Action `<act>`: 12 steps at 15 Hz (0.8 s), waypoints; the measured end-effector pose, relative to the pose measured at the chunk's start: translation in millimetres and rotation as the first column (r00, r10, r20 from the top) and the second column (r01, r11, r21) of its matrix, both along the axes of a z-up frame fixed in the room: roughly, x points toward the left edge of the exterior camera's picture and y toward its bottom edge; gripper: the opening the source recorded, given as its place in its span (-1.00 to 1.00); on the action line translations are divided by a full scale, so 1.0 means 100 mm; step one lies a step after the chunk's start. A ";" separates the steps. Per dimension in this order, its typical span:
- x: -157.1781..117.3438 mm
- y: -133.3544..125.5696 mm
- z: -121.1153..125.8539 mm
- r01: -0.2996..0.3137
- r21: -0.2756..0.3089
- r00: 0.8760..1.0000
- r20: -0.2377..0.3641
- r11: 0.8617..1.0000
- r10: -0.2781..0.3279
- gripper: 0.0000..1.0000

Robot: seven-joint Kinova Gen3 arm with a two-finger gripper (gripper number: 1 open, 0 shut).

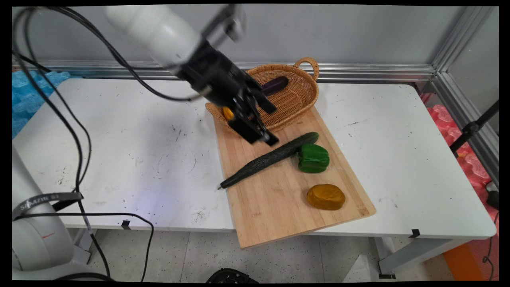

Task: Pick up the potato from the cutting board

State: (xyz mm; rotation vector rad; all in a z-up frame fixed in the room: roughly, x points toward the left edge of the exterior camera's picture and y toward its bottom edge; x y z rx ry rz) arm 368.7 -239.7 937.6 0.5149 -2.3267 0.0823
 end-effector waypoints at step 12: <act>-1.00 -0.26 -0.87 0.119 0.023 0.985 0.126 0.993 -0.121 1.00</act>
